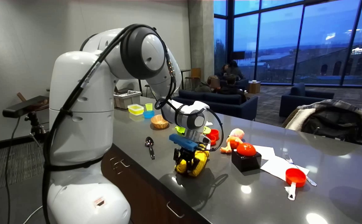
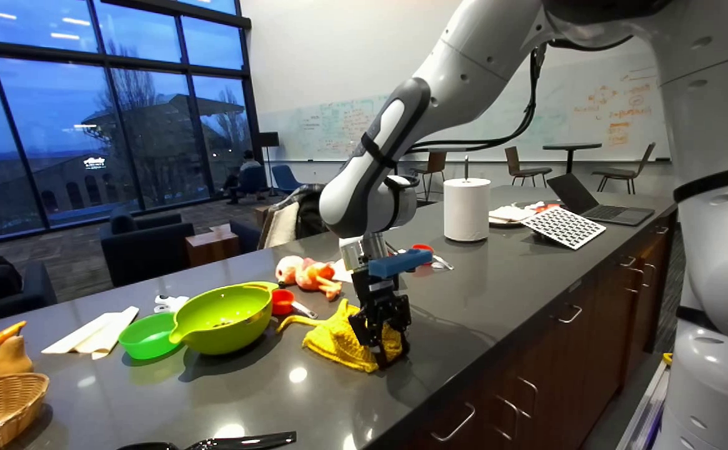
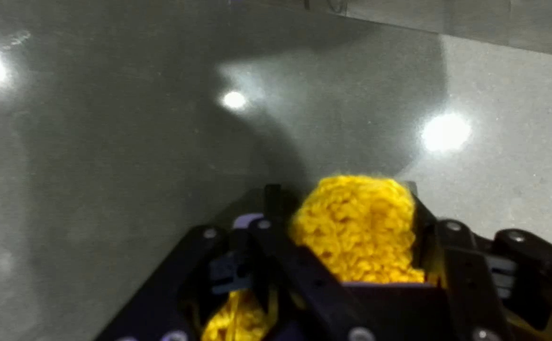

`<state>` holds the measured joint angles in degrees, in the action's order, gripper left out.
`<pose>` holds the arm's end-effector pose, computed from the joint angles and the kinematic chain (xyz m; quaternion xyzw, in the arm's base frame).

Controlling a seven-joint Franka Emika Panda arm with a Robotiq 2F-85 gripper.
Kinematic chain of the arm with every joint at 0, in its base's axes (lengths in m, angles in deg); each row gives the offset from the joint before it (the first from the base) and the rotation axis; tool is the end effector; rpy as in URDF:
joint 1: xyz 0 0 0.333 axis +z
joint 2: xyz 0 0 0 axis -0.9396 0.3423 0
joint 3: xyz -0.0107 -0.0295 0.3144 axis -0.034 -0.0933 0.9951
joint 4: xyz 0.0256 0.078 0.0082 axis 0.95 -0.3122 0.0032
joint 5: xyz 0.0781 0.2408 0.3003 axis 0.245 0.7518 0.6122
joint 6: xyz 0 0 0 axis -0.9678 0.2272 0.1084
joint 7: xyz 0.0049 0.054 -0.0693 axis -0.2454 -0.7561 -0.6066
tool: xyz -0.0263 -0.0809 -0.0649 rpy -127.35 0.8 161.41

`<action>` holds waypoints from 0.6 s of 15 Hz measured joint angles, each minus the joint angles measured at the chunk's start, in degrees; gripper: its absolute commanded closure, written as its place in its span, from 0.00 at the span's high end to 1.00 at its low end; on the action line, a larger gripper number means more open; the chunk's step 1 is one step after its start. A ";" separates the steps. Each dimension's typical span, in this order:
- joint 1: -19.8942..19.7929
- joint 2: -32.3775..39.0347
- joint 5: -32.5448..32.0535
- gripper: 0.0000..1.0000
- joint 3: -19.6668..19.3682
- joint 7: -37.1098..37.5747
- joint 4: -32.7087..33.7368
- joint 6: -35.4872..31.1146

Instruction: Unfold the yellow cloth and then fold it again

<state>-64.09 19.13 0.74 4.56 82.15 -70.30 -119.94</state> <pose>0.4850 0.1144 0.2400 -0.9778 -0.0473 0.1983 0.0489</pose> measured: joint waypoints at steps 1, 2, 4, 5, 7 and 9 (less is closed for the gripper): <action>0.00 -0.04 0.00 0.22 -0.01 -0.05 0.03 0.00; -0.02 -0.09 0.00 0.16 -0.02 -0.13 0.04 0.00; -0.02 -0.13 0.00 0.02 -0.05 -0.27 0.08 0.01; -0.01 -0.13 0.00 0.00 -0.04 -0.29 0.10 0.02; 0.04 -0.16 -0.54 0.03 -0.03 -0.25 0.25 0.37; 0.05 -0.31 -2.54 0.01 -0.04 0.32 0.79 1.88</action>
<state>-64.04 18.82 -1.79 4.51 82.47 -69.52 -118.06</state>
